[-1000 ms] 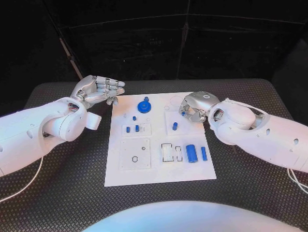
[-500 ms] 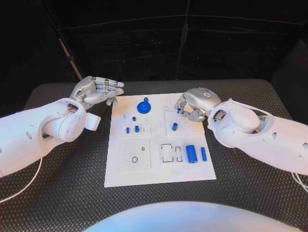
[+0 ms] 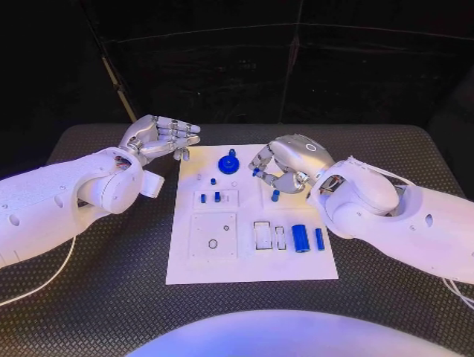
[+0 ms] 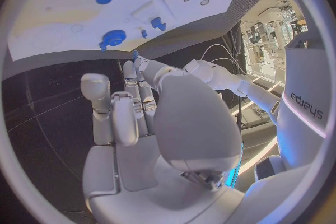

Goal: Assemble the parts on the task board

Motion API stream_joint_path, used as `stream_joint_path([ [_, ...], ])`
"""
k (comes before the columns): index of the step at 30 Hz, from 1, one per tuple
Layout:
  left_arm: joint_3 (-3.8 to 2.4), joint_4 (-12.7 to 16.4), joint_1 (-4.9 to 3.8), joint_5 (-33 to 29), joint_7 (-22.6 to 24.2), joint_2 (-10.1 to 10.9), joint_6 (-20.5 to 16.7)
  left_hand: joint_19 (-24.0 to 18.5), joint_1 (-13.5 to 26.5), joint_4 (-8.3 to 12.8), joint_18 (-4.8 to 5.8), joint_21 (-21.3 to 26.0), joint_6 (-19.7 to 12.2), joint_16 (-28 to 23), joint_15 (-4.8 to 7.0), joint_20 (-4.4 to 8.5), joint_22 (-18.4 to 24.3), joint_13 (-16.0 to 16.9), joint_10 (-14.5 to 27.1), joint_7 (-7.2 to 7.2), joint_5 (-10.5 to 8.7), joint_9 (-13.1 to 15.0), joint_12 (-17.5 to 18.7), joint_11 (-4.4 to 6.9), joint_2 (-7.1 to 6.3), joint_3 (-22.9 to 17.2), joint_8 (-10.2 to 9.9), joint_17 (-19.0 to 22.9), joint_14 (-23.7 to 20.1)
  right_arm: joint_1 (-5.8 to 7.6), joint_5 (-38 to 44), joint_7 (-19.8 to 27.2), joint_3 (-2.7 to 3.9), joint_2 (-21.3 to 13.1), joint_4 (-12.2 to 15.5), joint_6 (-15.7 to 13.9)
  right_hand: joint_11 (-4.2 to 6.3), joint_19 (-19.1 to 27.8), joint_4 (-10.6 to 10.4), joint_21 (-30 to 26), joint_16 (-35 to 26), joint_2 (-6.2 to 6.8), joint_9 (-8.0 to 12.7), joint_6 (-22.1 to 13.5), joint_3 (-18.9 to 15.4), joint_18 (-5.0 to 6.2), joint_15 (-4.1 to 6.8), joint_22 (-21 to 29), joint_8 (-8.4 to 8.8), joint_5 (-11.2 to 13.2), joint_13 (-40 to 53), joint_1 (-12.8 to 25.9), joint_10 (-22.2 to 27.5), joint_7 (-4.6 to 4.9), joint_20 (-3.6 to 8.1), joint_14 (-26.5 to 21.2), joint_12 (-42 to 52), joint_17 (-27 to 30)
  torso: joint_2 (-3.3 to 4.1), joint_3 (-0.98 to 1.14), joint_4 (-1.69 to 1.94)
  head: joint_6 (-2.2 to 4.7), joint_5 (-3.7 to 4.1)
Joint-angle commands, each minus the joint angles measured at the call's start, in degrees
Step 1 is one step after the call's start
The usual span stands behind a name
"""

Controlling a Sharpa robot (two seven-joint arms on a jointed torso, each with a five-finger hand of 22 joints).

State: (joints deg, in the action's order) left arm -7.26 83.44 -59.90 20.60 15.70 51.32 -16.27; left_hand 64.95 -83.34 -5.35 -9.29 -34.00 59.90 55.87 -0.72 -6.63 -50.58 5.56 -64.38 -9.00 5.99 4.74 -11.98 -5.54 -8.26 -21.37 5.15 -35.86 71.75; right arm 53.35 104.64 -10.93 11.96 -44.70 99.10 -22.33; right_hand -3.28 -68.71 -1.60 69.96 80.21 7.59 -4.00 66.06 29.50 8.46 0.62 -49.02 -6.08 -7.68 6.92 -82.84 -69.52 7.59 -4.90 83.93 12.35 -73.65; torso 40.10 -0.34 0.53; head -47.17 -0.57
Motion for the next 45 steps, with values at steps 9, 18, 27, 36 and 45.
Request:
stream_joint_path([
  [9, -0.07, -0.1, -0.08, -0.3, 1.1, -1.1, 0.7, -0.4, 0.2, 0.2, -1.13, 0.3, 0.0, -0.6, -0.08, 0.03, 0.1, 0.0, 0.6, -0.5, -0.14, -0.1, -0.4, -0.05, 0.51, 0.1, 0.1, 0.5, -0.6, -3.74, -3.2, 1.9, -2.63, 3.7, -0.5, 2.1, -0.12, -0.5, -0.1, 0.2, 0.3, 0.02, -0.1, 0.4, 0.3, -0.78, 0.49, -0.1, 0.14, 0.4, -0.1, 0.6, -0.4, 0.07, -0.09, 3.1, -0.3, -0.1, 0.1, 0.01, -0.02, -1.23, -3.69],
  [18, -0.07, -0.2, -0.1, -0.3, 1.0, -1.7, 0.9, -0.5, 0.3, 0.2, -1.13, 0.4, 0.0, -1.0, -0.11, 0.0, 0.2, 0.1, 0.7, -0.51, -0.14, -0.2, -0.5, -0.08, 0.53, 0.1, 0.1, 0.9, -0.8, -4.24, -3.1, 1.5, -6.06, 6.0, -1.9, 4.7, -0.17, -0.4, -0.1, 0.2, 0.4, -0.11, 0.0, 0.3, 0.2, -0.78, 0.44, 0.0, 0.23, 0.7, -0.1, 1.0, -0.3, 0.13, -0.12, 3.1, -0.4, -0.2, 0.14, 0.02, -0.05, -1.9, -4.56],
  [27, -0.07, -0.4, -0.11, -0.3, 1.0, -1.9, 1.0, -0.5, 0.3, 0.2, -1.13, 0.5, 0.0, -1.3, -0.14, -0.03, 0.3, 0.1, 0.8, -0.54, -0.15, -0.2, -0.6, -0.1, 0.54, 0.2, 0.1, 1.3, -1.0, -4.34, -2.0, 1.1, -6.72, 7.1, -2.6, 5.2, -0.17, -0.5, -0.1, 0.2, 0.4, -0.13, 0.0, 0.3, 0.2, -0.79, 0.44, 0.0, 0.24, 0.7, -0.1, 1.0, -0.3, 0.13, -0.12, 3.2, -0.4, -0.2, 0.11, 0.03, -0.08, -2.56, -5.37],
  [36, -0.07, -0.5, -0.11, -0.3, 0.9, -1.9, 1.1, -0.6, 0.4, 0.2, -1.13, 0.7, -0.1, -1.6, -0.16, -0.05, 0.3, 0.1, 0.9, -0.56, -0.15, -0.2, -0.6, -0.13, 0.56, 0.2, 0.1, 1.7, -1.2, -4.37, -1.1, 0.7, -6.8, 7.4, -2.8, 4.4, -0.19, -0.4, -0.2, 0.1, 0.4, -0.2, 0.0, 0.3, 0.0, -0.77, 0.41, 0.1, 0.29, 0.9, -0.1, 1.4, -0.3, 0.12, -0.15, 3.2, -0.4, -0.2, 0.1, 0.01, -0.08, -2.83, -5.8],
  [45, -0.07, -0.7, -0.1, -0.3, 0.8, -1.9, 1.2, -0.6, 0.4, 0.2, -1.13, 0.7, -0.1, -1.7, -0.18, -0.07, 0.4, 0.1, 1.0, -0.58, -0.15, -0.2, -0.7, -0.15, 0.57, 0.2, 0.1, 1.9, -1.2, -4.38, -0.9, 0.3, -6.81, 8.0, -3.4, 4.7, -0.19, -0.4, -0.3, 0.1, 0.4, -0.19, 0.0, 0.3, -0.1, -0.77, 0.41, 0.1, 0.31, 0.9, -0.2, 1.6, -0.3, 0.11, -0.16, 3.2, -0.5, -0.2, 0.11, -0.03, -0.02, -2.83, -5.75],
])
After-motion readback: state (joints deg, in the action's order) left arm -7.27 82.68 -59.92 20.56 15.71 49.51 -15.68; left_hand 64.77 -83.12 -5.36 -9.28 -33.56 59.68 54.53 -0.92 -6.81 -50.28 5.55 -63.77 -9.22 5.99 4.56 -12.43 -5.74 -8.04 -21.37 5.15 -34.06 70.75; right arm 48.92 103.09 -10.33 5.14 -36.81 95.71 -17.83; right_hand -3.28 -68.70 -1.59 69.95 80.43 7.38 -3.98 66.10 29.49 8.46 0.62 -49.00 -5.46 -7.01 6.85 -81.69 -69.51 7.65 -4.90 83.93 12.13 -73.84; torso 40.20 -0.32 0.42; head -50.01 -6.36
